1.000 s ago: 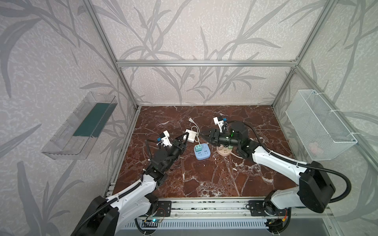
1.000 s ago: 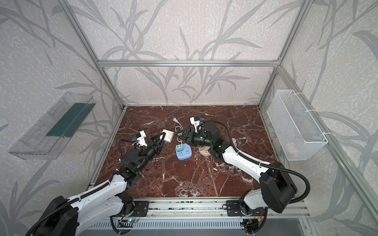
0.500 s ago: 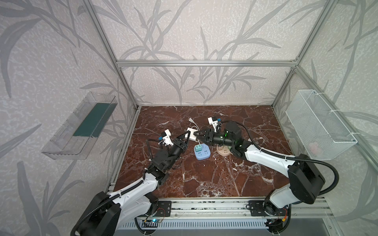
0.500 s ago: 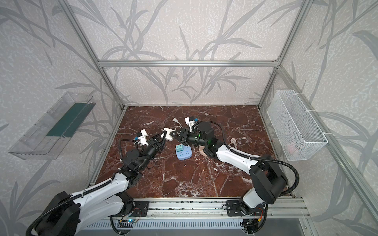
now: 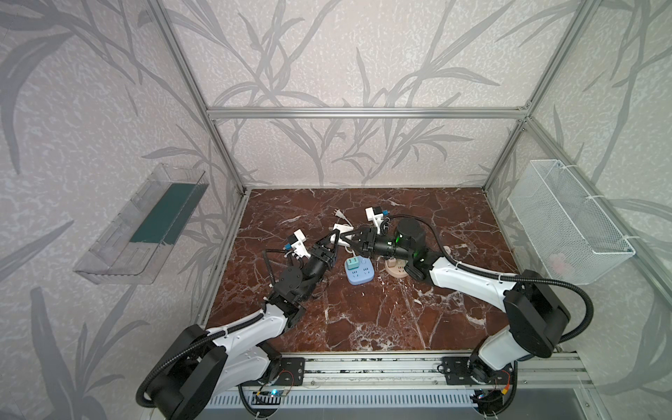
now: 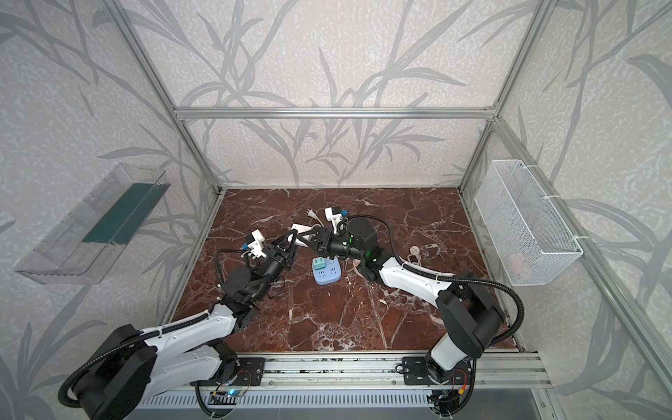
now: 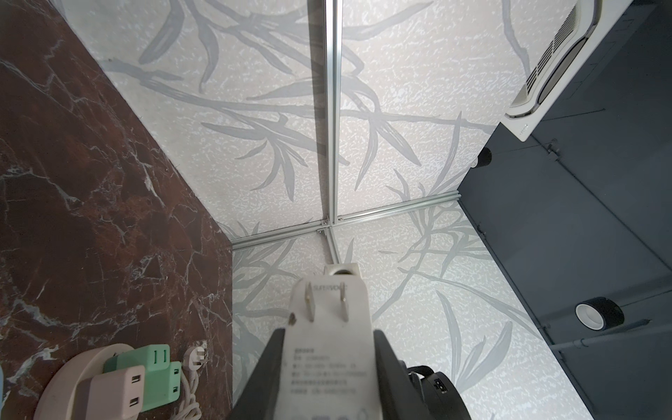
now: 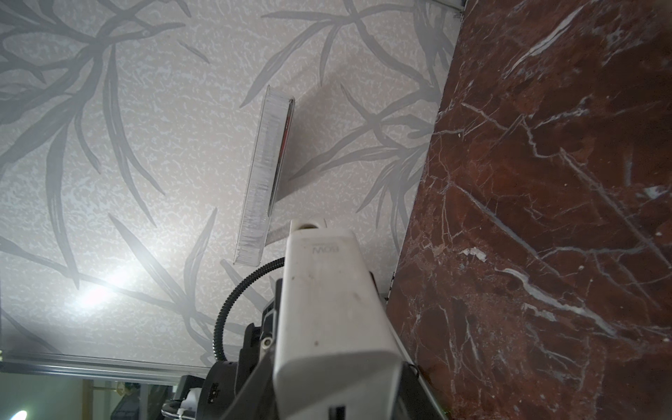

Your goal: Insert the plug

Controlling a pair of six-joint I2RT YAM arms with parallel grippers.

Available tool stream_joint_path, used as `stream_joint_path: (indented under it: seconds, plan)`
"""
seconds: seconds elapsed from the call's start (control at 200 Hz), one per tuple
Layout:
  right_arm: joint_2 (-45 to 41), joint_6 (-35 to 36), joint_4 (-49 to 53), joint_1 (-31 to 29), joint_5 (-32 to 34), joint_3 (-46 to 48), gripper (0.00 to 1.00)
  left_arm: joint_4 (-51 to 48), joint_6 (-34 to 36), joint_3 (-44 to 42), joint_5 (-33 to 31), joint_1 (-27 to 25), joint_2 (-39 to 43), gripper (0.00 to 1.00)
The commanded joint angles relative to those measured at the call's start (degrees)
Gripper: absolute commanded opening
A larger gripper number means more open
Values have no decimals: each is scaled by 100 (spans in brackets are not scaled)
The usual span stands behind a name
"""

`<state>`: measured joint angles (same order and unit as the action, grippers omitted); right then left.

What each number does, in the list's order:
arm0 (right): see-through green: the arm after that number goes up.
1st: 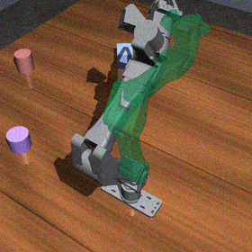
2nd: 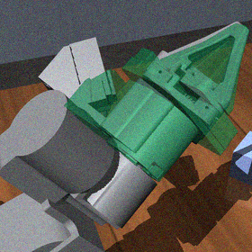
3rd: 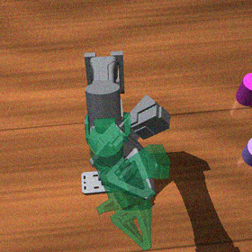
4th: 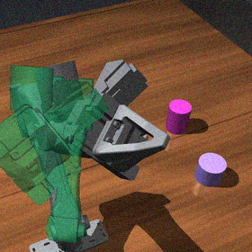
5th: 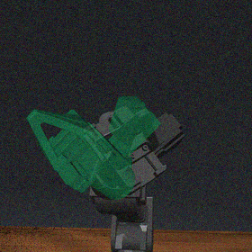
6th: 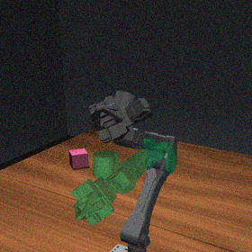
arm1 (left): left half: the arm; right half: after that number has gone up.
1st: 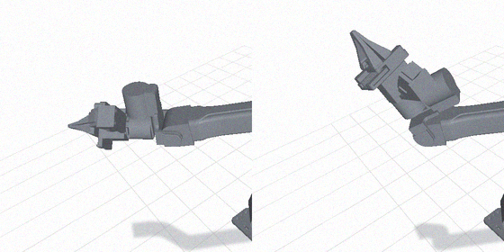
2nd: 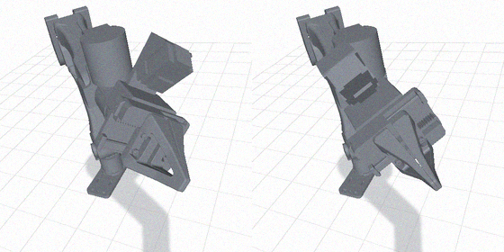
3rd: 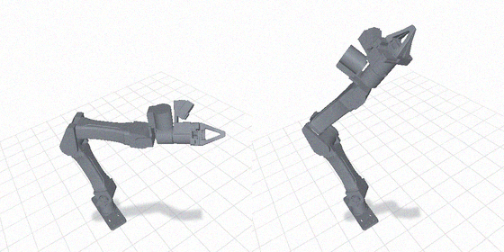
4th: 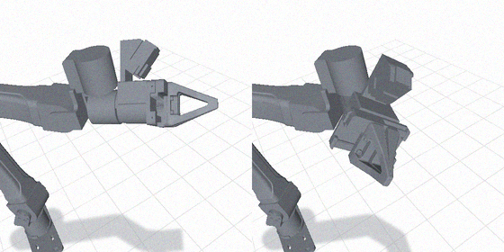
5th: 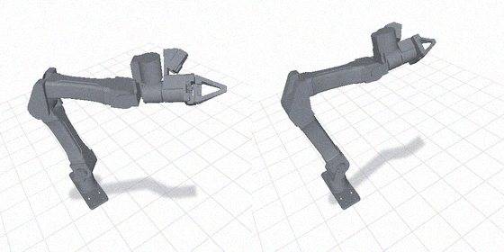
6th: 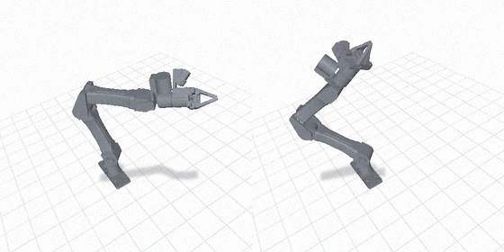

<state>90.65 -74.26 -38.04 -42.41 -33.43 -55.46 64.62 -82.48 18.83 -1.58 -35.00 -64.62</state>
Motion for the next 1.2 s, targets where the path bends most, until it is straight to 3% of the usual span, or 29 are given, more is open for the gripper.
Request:
stream_joint_path:
  seconds: [0.0,0.1,0.135,0.26,0.395,0.445,0.51,0.645,0.79,0.975,1.095,1.195]
  plan:
    - [41,-110,-397,-35,63,-72,32,382,-15,235,-103,-61,-29,0]
    - [25,-110,-397,-9,167,-52,12,362,-14,221,-89,-79,-49,0]
    - [8,-90,-349,11,191,-44,0,338,-10,202,-81,-91,-44,0]
    - [-149,116,108,118,249,-10,0,24,64,112,-25,-88,54,0]
    - [-348,534,869,249,181,-26,0,-816,91,-147,-299,3,583,68]
    - [-433,752,1221,296,147,-35,0,-1392,52,-245,-328,176,967,81]
    - [-536,1024,1780,354,114,-71,0,-2757,272,-113,-60,522,1634,89]
    - [-713,1803,3250,433,155,-287,0,-6626,1951,1137,-30,854,2789,91]
    - [-671,2831,5115,440,513,-816,0,-9227,3590,2713,-303,881,2286,90]
    - [-413,4118,7005,436,1514,-1508,0,-10499,4321,3733,-397,744,972,90]
    - [-165,4638,7966,443,2145,-2036,0,-10752,4600,3856,-747,571,466,90]
    - [5,4751,8173,435,2254,-2192,0,-10659,4670,3812,-733,542,368,90]
